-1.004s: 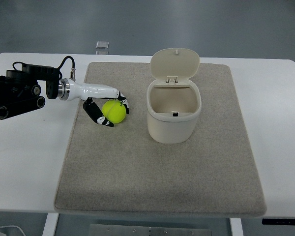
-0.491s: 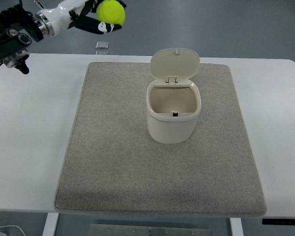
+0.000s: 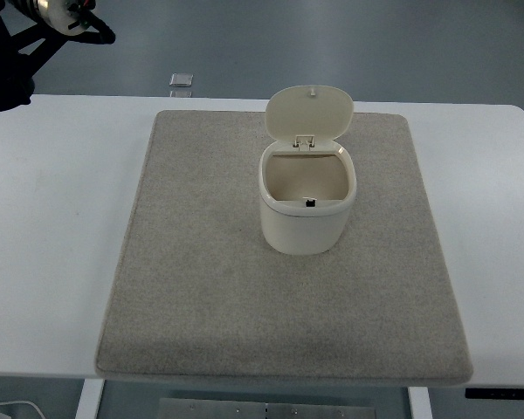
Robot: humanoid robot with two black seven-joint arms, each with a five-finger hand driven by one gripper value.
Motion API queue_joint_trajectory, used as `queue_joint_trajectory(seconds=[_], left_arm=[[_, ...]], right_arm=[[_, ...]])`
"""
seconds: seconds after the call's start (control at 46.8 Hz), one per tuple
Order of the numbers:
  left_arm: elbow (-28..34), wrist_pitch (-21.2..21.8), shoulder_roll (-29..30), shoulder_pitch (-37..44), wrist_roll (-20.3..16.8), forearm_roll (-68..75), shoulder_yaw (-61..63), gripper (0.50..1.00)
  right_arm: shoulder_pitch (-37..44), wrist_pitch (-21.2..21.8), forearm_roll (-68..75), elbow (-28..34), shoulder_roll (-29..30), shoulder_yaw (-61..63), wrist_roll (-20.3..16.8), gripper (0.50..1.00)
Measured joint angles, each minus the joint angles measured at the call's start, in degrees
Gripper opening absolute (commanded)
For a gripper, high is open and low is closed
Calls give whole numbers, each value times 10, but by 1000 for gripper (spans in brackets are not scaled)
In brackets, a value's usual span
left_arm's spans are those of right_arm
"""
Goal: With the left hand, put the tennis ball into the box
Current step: 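Lift the ball with the left hand and carry it above the bin, then lower the held ball into the open cream bin with the left hand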
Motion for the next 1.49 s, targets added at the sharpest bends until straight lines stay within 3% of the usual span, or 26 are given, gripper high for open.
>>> queue_joint_trajectory(seconds=[0.214, 0.513, 0.833, 1.495], left_arm=[[-50, -17, -10, -32, 0, 31, 9, 544], [-125, -19, -8, -11, 0, 125, 38, 544], [-129, -15, -11, -9, 0, 127, 135, 570], [-152, -19, -54, 25, 0, 160, 204, 585]], right_arm=[[0, 0, 0, 0, 0, 0, 0, 938], [0, 0, 0, 0, 0, 0, 0, 938], [0, 0, -1, 0, 0, 0, 0, 938], [0, 0, 0, 0, 0, 0, 0, 938]])
